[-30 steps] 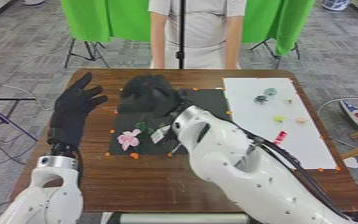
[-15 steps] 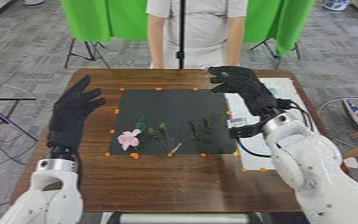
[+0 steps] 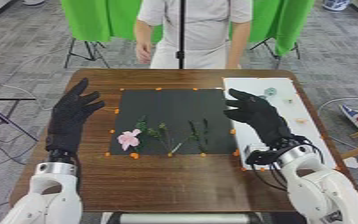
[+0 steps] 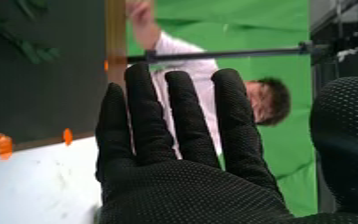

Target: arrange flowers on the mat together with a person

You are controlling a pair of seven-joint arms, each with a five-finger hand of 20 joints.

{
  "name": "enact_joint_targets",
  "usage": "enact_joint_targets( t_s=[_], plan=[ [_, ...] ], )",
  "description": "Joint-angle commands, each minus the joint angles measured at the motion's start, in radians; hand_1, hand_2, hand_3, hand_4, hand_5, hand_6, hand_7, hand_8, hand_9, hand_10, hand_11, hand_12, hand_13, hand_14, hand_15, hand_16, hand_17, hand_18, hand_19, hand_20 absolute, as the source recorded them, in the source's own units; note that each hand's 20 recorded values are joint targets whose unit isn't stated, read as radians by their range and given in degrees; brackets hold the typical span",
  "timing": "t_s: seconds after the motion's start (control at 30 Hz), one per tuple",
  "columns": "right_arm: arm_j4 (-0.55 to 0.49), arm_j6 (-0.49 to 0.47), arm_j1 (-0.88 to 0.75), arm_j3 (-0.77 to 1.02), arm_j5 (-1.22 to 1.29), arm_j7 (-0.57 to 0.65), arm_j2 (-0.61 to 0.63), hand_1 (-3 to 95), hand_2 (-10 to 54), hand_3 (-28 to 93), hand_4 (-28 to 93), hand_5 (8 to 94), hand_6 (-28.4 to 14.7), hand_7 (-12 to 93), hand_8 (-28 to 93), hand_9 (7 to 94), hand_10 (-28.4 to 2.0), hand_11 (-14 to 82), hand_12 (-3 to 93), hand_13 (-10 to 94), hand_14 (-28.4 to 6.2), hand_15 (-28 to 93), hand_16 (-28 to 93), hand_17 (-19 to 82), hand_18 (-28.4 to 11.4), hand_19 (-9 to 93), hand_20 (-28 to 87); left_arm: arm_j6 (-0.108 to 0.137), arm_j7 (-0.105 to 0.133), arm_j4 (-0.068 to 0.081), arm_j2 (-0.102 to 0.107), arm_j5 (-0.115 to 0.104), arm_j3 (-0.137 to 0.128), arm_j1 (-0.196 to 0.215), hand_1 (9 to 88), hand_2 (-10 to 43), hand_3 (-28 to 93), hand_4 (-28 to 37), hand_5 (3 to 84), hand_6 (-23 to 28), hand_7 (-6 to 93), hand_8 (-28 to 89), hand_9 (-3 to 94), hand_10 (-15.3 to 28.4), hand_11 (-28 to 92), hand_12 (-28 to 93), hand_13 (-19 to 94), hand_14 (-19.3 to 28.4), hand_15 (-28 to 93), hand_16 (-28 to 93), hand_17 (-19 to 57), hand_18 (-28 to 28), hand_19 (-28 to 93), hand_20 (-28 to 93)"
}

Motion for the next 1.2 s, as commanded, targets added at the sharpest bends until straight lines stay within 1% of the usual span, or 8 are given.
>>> enact_joint_targets(
  t_s=[0.03,0.2,0.3,0.53,0.57,0.67,1.0,1.2],
  plan=[
    [-0.004,0.018,-0.013,-0.011,-0.006,-0.009,-0.002,15.8,4.3,81,-28,40.1,1.2,15,-12,41.0,-14.5,8.6,14.8,32,-18.1,28,15,4,-19.1,44,19,-0.012,-0.019,-0.001,-0.012,0.008,-0.002,0.024,22.4,6.1,80,-28.3,35.6,4.2,8.4,-8,38.2,17.4,23,9,29,25.8,50,-8,-8.6,23.5,46,15],
    [-0.002,0.019,-0.014,-0.018,-0.037,-0.004,0.000,15.6,4.4,81,-28,39.8,1.4,15,-12,40.8,-14.5,8.5,14.9,32,-18.2,27,16,4,-19.2,44,19,-0.014,-0.025,-0.001,-0.015,0.011,-0.004,0.024,22.4,6.2,80,-28.3,35.6,4.2,8.5,-8,38.2,17.4,23,9,29,25.8,50,-8,-8.6,23.5,46,15],
    [-0.002,0.009,-0.014,-0.022,-0.051,0.000,0.002,15.8,4.0,81,-28,39.7,1.4,15,-12,40.9,-14.5,8.5,15.0,33,-18.1,27,16,4,-19.3,44,19,-0.006,-0.025,-0.002,-0.009,0.005,-0.001,0.027,22.4,6.2,79,-28.3,35.6,4.2,8.5,-8,38.3,17.4,23,9,29,25.7,50,-8,-8.6,23.5,46,15],
    [0.001,0.015,-0.005,-0.023,-0.035,-0.005,0.006,16.0,3.7,81,-28,39.5,1.4,15,-12,41.0,-14.4,8.6,15.0,33,-18.1,27,16,4,-19.4,44,20,-0.006,-0.022,-0.002,-0.006,0.004,0.001,0.025,22.6,6.2,80,-28.3,35.6,4.4,8.6,-8,38.2,17.5,23,10,29,25.7,50,-8,-8.6,23.4,46,15],
    [0.003,0.013,0.002,-0.022,-0.033,-0.004,0.005,15.9,3.7,81,-28,39.5,1.4,15,-12,41.0,-14.4,8.6,15.0,33,-18.1,27,16,4,-19.4,44,20,0.000,-0.015,-0.003,-0.003,0.000,0.003,0.026,22.6,6.2,80,-28.3,35.5,4.4,8.6,-8,38.2,17.6,23,10,29,25.7,50,-8,-8.6,23.4,46,15],
    [0.003,0.017,0.004,-0.018,-0.019,-0.010,0.010,15.8,3.7,81,-28,39.5,1.4,15,-12,41.1,-14.4,8.6,15.0,33,-18.1,27,16,4,-19.5,44,20,0.005,-0.007,-0.002,0.004,-0.008,0.008,0.025,22.6,6.2,80,-28.3,35.6,4.5,8.5,-8,38.2,17.5,23,10,29,25.7,50,-8,-8.6,23.4,46,15],
    [-0.001,0.021,0.006,-0.011,0.002,-0.006,0.020,15.7,3.9,81,-28,39.5,1.5,15,-12,41.5,-14.5,8.7,15.0,33,-18.0,27,16,4,-19.6,44,20,0.008,-0.004,-0.002,0.004,-0.008,0.008,0.025,22.7,6.2,80,-28.3,35.6,4.6,8.6,-8,38.2,17.7,23,9,29,25.8,50,-8,-8.6,23.5,46,15],
    [0.000,0.020,0.012,-0.014,0.000,-0.005,-0.002,15.9,3.9,81,-28,39.5,1.5,15,-12,41.5,-14.4,8.8,14.9,34,-18.0,28,16,4,-19.6,44,20,0.017,0.010,-0.003,0.014,-0.018,0.015,0.028,22.7,6.2,80,-28.3,35.6,4.6,8.7,-8,38.2,17.6,23,10,29,25.8,50,-8,-8.6,23.5,46,15]
  ],
)
